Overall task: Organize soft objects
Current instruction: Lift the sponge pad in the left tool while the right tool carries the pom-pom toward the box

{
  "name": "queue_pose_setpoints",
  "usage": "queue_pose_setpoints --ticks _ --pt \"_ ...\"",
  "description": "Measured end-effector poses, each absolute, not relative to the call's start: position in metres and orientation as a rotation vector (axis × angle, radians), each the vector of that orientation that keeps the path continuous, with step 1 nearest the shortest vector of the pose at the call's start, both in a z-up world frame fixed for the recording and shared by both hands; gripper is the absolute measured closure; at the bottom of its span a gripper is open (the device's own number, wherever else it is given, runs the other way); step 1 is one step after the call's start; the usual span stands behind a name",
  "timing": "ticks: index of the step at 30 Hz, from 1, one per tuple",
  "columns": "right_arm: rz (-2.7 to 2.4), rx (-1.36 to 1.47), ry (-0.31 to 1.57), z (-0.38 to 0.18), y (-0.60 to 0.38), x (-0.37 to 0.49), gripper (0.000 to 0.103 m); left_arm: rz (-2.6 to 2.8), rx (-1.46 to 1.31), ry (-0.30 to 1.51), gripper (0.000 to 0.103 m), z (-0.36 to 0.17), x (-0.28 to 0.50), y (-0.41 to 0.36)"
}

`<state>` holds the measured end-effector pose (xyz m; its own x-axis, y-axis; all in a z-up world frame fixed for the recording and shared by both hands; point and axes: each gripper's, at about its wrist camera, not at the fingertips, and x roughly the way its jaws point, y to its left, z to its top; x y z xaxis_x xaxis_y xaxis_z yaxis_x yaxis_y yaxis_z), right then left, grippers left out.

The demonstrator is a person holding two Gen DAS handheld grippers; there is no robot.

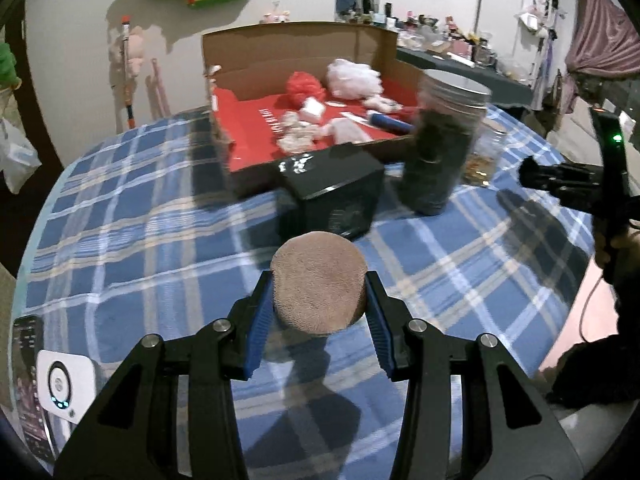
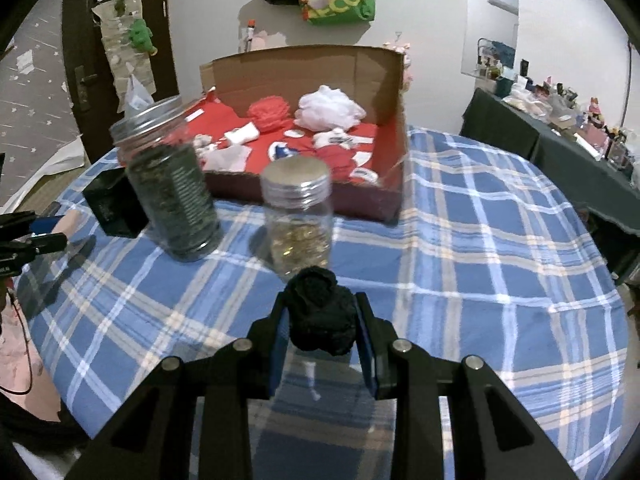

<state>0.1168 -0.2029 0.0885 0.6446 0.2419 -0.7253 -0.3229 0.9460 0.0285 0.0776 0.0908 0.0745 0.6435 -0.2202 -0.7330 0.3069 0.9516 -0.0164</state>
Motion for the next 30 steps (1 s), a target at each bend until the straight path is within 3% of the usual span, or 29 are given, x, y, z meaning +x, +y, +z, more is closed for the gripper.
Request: queue_pose_setpoints --ticks 30 --pt "0.293 -0.162 0.76 0.12 -0.213 0.185 0.07 -0.328 0.102 0.797 0.061 0.095 0.156 0.129"
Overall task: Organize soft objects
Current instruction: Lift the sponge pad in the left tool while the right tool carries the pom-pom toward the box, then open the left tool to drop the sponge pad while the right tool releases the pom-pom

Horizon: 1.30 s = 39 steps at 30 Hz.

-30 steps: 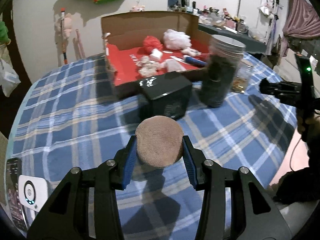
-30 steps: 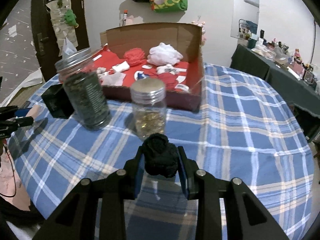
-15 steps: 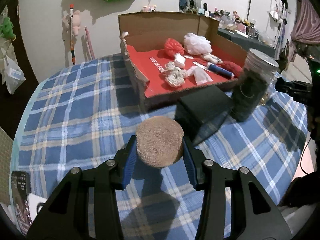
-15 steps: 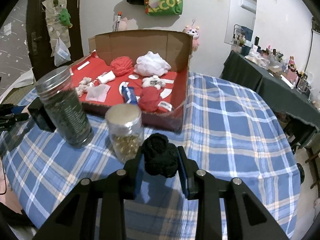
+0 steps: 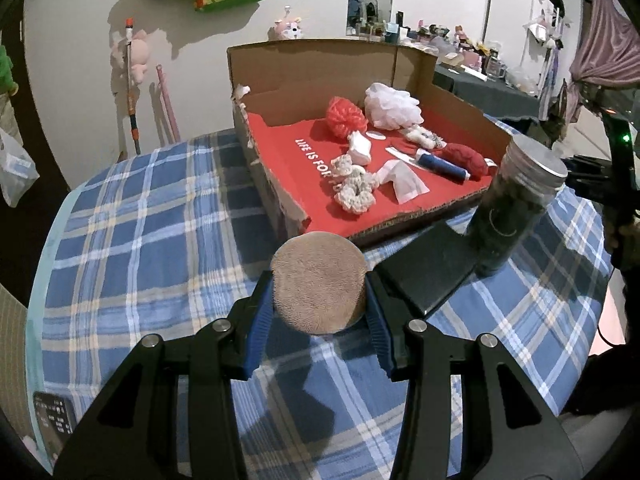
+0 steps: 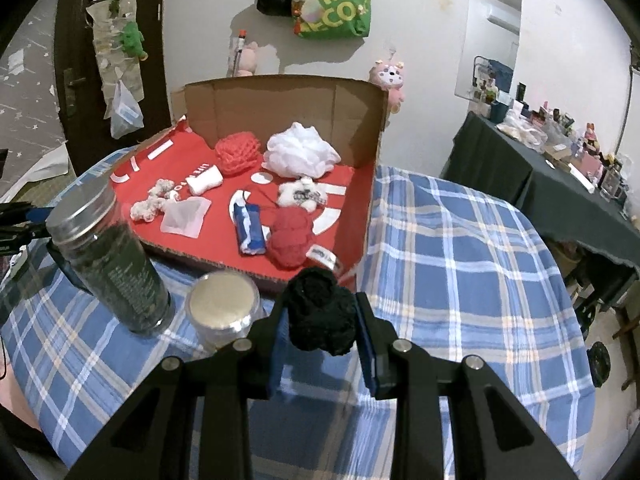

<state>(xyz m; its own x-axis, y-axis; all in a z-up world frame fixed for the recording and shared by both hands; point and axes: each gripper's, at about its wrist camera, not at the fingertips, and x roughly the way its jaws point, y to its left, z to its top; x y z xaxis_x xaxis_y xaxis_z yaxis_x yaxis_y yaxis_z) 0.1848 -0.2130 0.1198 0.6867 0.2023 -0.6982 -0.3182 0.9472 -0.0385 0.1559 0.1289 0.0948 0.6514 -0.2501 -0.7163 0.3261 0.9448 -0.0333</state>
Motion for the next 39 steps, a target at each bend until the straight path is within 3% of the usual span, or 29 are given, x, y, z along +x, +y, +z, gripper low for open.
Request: queue_pose_setpoints --ticks 11,23,39 --pt "0.353 -0.201 0.751 0.135 -0.199 0.212 0.07 -0.39 0.103 0.799 0.061 0.113 0.189 0.117" --pt "0.473 -0.237 0.842 0.153 -0.154 0.286 0.07 -0.432 0.088 0.902 0.061 0.126 0.278 0.079" --pt "0.538 -0.388 1.144 0.094 -0.059 0.388 0.07 -0.289 0.259 1.103 0.061 0.084 0.372 0.033"
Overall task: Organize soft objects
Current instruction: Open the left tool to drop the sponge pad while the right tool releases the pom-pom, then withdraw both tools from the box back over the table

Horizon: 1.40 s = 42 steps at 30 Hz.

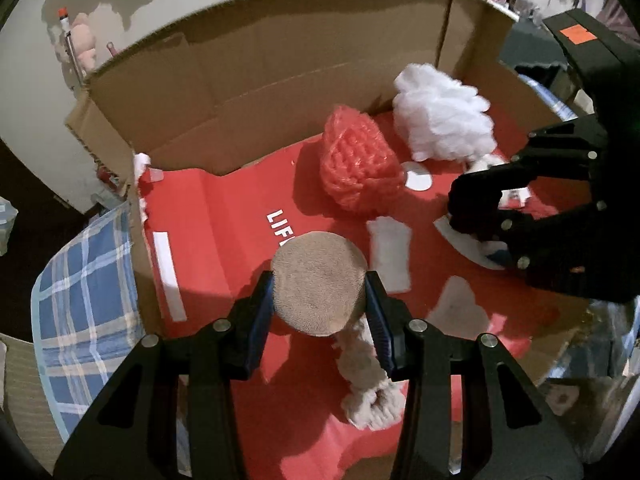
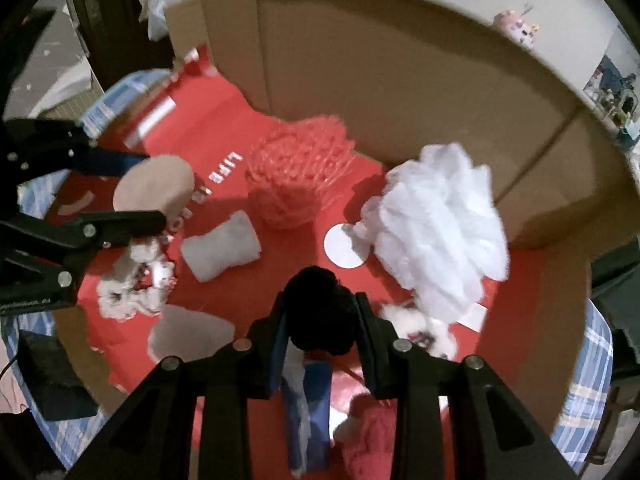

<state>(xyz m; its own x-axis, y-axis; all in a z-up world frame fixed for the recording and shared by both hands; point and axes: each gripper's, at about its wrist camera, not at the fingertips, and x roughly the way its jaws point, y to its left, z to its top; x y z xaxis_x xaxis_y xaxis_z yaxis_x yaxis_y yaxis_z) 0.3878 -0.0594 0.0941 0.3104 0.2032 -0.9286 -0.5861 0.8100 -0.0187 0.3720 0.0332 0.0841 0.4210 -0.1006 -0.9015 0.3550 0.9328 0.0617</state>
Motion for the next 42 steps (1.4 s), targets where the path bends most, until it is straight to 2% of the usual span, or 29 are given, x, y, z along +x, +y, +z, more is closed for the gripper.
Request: queue_pose_setpoints --ticks 13,18,23,26,28,31,34,39,42 --pt "0.521 -0.449 1.172 0.079 -0.044 0.394 0.07 -0.237 0.312 1.148 0.059 0.059 0.386 0.025" --pt "0.515 -0.445 1.181 0.076 -0.037 0.4 0.067 -0.232 0.31 1.151 0.058 0.05 0.387 0.021" --pt "0.51 -0.439 1.184 0.075 -0.036 0.401 0.049 -0.244 0.281 1.145 0.05 0.047 0.389 0.028" --pt "0.511 -0.445 1.178 0.075 -0.037 0.4 0.047 -0.245 0.255 1.138 0.037 0.051 0.384 0.038" --pt "0.504 -0.44 1.179 0.075 -0.04 0.4 0.046 -0.25 0.243 1.132 0.037 0.053 0.381 0.04" --pt "0.497 -0.417 1.17 0.08 -0.043 0.397 0.037 -0.249 0.222 1.125 0.036 0.059 0.376 0.043" --pt "0.488 -0.397 1.143 0.091 -0.05 0.393 0.032 -0.24 0.196 1.102 0.029 0.072 0.363 0.046" --pt "0.445 -0.326 1.06 0.13 -0.074 0.372 0.02 -0.254 0.142 1.017 0.028 0.104 0.327 0.051" --pt "0.42 -0.295 0.994 0.157 -0.09 0.349 0.013 -0.255 0.101 0.971 0.023 0.12 0.306 0.053"
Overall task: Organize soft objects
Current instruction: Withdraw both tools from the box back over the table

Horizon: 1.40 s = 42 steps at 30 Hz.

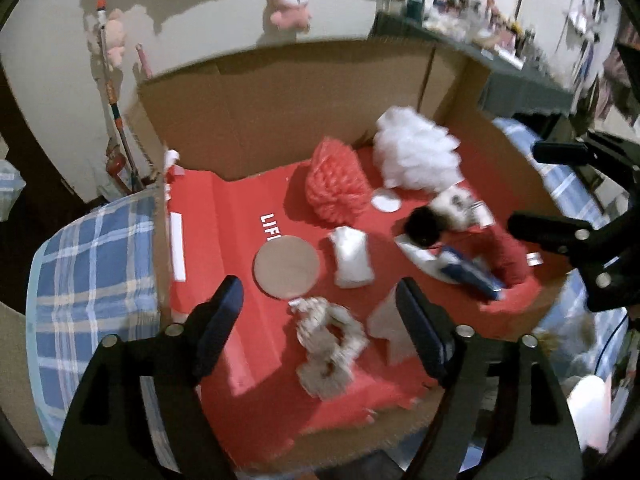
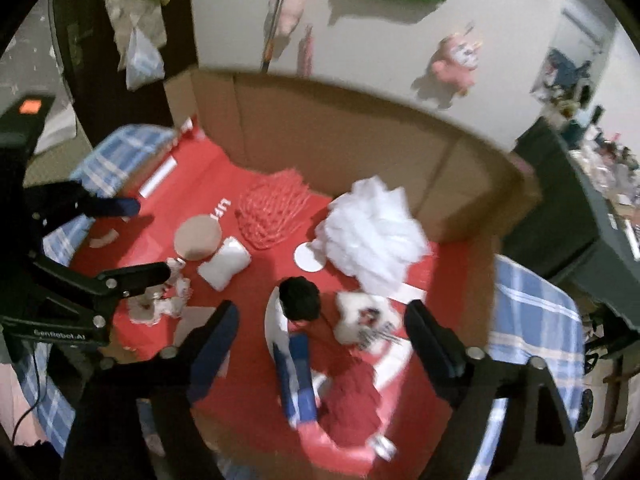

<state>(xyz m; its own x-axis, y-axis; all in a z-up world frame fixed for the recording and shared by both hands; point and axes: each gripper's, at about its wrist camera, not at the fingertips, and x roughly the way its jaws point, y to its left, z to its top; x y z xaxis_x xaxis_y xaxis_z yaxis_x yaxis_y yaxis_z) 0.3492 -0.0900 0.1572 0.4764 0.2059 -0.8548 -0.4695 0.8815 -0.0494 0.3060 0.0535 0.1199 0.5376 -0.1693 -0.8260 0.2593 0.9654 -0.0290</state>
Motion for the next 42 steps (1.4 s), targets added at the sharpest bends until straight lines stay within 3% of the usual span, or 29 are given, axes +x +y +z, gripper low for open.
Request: queue_pose_setpoints --ticks 5,8,16,18,29,42 --pt "0.372 -0.236 0.897 0.196 -0.123 0.304 0.005 -0.276 0.049 0.892 0.02 0.149 0.267 0.046" --pt "0.352 -0.2 0.853 0.211 -0.134 0.279 0.004 -0.281 0.01 0.85 0.013 0.155 0.249 0.044" --pt "0.262 -0.178 0.73 0.224 -0.151 0.218 0.0 -0.247 -0.052 0.744 0.011 0.16 0.2 0.045" --pt "0.234 -0.155 0.702 0.223 -0.156 0.207 0.0 -0.224 -0.072 0.716 0.006 0.157 0.191 0.049" --pt "0.095 -0.156 0.567 0.173 -0.158 0.188 0.0 -0.171 -0.073 0.661 0.006 0.121 0.178 0.044" --pt "0.093 -0.053 0.547 0.126 -0.164 0.196 0.0 -0.169 -0.043 0.63 0.006 0.092 0.179 0.036"
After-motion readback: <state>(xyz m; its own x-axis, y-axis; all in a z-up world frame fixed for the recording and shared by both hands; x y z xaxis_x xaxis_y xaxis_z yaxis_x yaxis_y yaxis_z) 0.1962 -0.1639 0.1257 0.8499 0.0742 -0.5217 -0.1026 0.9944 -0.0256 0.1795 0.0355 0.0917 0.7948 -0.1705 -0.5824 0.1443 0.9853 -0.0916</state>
